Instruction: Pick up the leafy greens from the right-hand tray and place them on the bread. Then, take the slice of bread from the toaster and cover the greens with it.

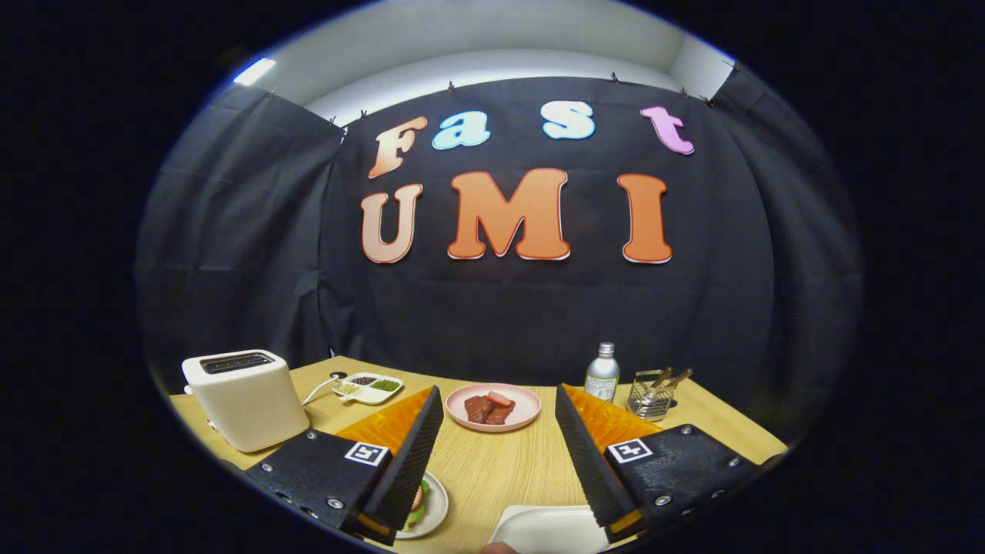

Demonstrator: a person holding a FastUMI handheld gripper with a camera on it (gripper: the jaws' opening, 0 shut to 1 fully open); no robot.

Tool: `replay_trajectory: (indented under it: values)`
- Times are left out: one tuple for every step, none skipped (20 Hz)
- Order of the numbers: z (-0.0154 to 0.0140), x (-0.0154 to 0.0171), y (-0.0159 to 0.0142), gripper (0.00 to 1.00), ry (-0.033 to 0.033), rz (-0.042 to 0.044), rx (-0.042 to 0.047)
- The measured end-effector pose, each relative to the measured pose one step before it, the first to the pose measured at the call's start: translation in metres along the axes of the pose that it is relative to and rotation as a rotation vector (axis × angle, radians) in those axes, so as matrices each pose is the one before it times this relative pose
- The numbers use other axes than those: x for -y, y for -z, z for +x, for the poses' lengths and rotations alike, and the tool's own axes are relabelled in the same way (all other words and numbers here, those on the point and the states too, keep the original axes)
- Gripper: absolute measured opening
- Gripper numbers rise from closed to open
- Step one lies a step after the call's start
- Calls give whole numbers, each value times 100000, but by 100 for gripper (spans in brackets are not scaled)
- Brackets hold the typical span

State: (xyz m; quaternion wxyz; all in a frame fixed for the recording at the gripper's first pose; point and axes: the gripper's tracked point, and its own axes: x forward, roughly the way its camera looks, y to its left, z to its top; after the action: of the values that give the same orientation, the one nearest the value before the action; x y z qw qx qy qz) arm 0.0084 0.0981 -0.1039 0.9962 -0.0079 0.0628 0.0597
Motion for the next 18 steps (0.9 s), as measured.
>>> replay_trajectory:
  values:
    - [-275,182,-244,88,720,-1117,1502]
    - [-181,80,-335,88,326,-567,1506]
    - [-310,-15,-357,88,173,109,1145]
    - [-287,-207,-283,88,-763,315,1102]
    - [-129,-166,-75,88,-595,129,565]
    - [443,210,189,88,-63,-83,570]
    - [120,185,-89,88,450,204,643]
    - [57,32,-236,88,-58,425,487]
    - [-15,-152,-129,88,-430,731,284]
    - [-116,-58,-61,88,-540,569,39]
    - [-30,22,-92,88,-89,270,406]
    - [-121,65,-197,88,-12,52,534]
    - [29,-23,-142,88,-238,-64,453]
    - [139,-110,-16,88,-193,146,111]
    - [-51,-134,82,88,-379,337,-430]
    - [-41,-96,233,88,-100,561,-740]
    - [-240,-37,-126,88,-133,443,-188]
    - [-167,72,-211,88,492,331,353]
